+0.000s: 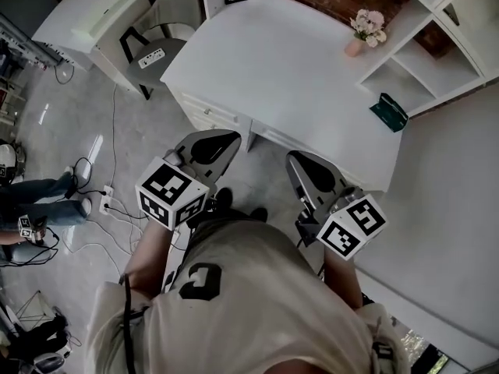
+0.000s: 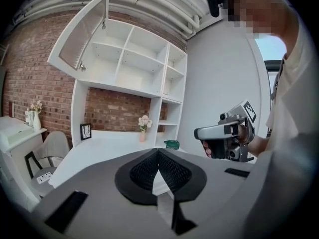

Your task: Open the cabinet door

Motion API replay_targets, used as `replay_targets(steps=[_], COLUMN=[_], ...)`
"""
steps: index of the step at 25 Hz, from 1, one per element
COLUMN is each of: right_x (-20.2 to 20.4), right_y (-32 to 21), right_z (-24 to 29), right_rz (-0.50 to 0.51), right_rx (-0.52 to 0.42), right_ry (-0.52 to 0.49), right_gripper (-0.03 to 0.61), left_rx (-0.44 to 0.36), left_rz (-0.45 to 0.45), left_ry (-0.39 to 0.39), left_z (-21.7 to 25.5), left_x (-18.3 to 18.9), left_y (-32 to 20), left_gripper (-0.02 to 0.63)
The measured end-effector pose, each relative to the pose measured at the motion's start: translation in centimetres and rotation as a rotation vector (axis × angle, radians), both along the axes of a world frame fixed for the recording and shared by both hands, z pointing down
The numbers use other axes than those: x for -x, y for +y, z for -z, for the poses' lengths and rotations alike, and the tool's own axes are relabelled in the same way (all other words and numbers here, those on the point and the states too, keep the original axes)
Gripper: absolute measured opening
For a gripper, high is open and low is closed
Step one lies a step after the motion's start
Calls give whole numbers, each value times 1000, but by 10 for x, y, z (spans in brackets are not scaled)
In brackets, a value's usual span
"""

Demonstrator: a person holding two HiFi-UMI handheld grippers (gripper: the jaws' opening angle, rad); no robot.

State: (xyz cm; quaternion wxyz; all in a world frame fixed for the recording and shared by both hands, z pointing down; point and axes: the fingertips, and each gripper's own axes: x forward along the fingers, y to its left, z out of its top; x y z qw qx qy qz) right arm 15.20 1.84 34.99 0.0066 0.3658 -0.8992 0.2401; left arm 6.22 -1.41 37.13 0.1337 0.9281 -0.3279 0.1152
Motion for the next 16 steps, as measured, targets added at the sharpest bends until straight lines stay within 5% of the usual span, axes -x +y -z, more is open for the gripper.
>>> replay_targets(steps=[16], right_x=[32], right_y=[-9], right_z=[4], right_rz=[22], right_rx=[-12], right_ry=[28], right_gripper=[29], left_rx=[-12], left_rz=[-4], left_ry=[20], left_z=[4], left_x=[26], left_y=[-6], left_gripper=[17])
